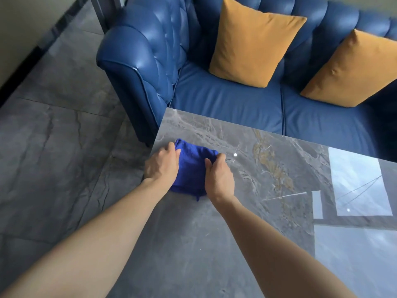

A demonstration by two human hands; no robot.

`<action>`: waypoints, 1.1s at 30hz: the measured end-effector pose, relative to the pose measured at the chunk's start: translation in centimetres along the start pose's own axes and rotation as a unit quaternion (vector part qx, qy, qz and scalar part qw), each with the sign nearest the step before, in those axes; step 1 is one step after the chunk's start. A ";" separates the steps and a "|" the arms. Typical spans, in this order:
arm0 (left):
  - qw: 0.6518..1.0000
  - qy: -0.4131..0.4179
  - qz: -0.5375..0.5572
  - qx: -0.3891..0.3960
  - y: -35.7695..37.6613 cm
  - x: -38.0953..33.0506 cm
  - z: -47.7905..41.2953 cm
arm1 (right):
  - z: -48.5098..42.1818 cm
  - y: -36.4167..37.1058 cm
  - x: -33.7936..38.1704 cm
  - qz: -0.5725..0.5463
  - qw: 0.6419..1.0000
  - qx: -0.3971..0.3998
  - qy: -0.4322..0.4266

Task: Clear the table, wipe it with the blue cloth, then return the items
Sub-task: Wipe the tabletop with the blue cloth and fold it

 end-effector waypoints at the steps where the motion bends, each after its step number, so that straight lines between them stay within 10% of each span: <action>1: 1.000 -0.003 -0.004 -0.011 0.1 0.2 -0.1 | -0.1 -0.1 -0.2 0.015 1.000 -0.005 -0.007; 6: 0.986 0.070 0.056 -0.138 0.4 1.0 0.8 | 0.7 -0.4 -0.8 0.161 0.973 -0.106 -0.126; 11: 0.975 0.210 -0.030 -0.061 2.6 0.8 2.0 | 0.8 2.0 -0.3 0.217 0.949 0.032 -0.228; 33: 0.987 0.157 -0.046 0.002 -1.7 -6.1 12.2 | 7.1 -10.5 -7.9 0.284 0.938 0.008 -0.197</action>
Point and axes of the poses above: each hand's wrist, its own z-axis away from the middle knuckle, its own y-axis out of the palm, x = y × z, the point moved 4 cm from there along -z, towards the middle knuckle, and after that the axes turned 2 degrees about -z, right-handed, at the moved point
